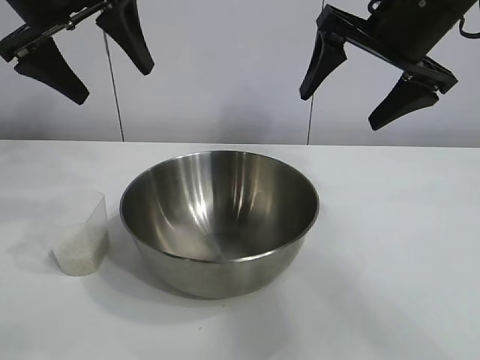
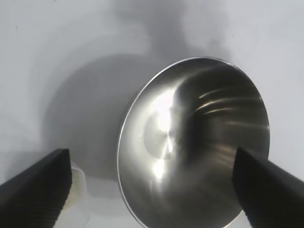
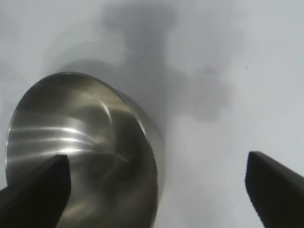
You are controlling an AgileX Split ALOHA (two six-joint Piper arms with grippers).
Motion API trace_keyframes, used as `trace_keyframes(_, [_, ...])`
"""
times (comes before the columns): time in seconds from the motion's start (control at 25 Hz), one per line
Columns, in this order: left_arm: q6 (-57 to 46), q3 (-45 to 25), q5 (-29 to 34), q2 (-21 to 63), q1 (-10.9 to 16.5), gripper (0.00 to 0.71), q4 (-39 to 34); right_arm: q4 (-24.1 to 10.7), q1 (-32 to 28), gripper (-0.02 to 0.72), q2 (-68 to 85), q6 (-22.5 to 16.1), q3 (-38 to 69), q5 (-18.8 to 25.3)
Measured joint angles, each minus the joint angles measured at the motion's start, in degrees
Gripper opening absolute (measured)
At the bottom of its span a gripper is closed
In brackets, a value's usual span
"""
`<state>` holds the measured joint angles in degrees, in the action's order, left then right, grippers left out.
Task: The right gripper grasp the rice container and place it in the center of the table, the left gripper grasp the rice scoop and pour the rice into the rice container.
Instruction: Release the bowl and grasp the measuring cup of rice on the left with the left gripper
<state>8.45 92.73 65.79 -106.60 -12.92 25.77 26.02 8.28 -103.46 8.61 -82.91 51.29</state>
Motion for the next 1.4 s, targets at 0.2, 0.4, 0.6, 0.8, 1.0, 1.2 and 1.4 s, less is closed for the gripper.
trace_keyframes(0.2, [4.5,0.0,4.2,0.0,0.0,0.659,-2.7,0.0,0.0,0.694,0.0,0.1,0.0,0.0])
trace_keyframes(0.4, [10.3,0.2,0.6,0.3,0.2,0.659,-2.9,0.0,0.0,0.694,0.0,0.5,0.0,0.1])
trace_keyframes(0.6, [11.0,-4.2,-23.3,6.7,0.4,0.659,-7.8,-0.1,0.0,0.694,0.0,0.9,0.0,1.2])
trace_keyframes(0.8, [16.5,-20.3,-53.0,17.1,0.4,0.659,-10.1,-0.4,0.0,0.694,0.0,1.0,0.0,1.4])
trace_keyframes(1.0, [18.9,-43.9,-79.8,21.8,0.4,0.659,-10.1,-1.1,0.0,0.694,0.0,1.1,0.0,1.4])
trace_keyframes(1.2, [13.3,-66.7,-116.6,22.8,0.4,0.659,-9.6,-1.6,0.0,0.694,0.0,1.1,0.0,1.4])
trace_keyframes(1.4, [11.2,-79.7,-130.2,19.0,0.4,0.659,-9.4,-1.6,0.0,0.694,0.0,1.1,0.0,1.4])
